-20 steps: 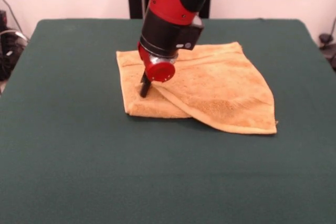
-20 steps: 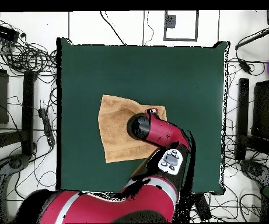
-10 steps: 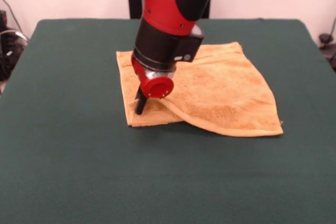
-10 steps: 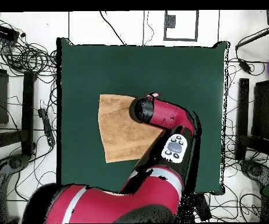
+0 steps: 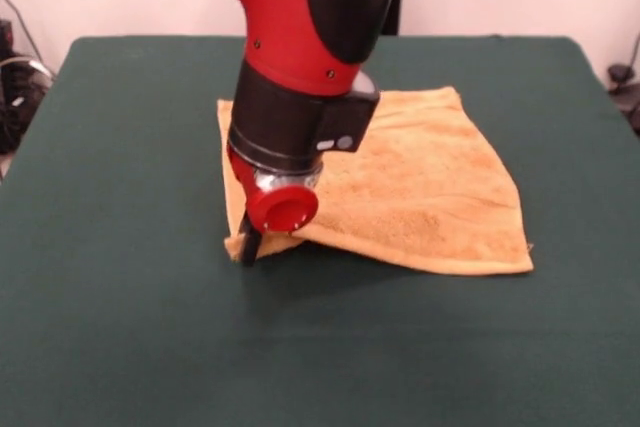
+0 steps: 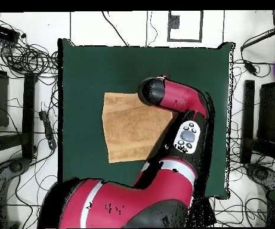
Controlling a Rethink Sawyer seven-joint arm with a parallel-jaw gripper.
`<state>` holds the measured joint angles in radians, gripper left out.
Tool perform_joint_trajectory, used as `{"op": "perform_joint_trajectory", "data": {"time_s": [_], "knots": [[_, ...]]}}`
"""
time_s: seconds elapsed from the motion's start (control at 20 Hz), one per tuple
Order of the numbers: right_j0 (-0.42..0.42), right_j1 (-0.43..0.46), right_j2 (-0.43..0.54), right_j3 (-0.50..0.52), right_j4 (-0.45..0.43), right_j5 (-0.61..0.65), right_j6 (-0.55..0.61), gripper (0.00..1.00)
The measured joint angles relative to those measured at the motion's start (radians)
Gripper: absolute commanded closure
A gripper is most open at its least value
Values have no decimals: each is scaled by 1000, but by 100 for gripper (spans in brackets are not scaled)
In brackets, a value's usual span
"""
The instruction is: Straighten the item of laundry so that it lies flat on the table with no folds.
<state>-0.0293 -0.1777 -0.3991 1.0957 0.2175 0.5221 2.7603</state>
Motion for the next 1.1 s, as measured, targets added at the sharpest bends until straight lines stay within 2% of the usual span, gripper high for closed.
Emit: {"op": "perform_joint_trajectory", "data": {"time_s": [0.3, 0.35, 0.75, 1.1], "knots": [[-16, 47, 18, -103, 0, 44, 0, 100], [-18, 59, 28, -127, 0, 44, 0, 0], [-24, 88, 71, -193, -5, 42, 0, 0], [-31, 93, 109, -255, -79, 41, 0, 0]]}}
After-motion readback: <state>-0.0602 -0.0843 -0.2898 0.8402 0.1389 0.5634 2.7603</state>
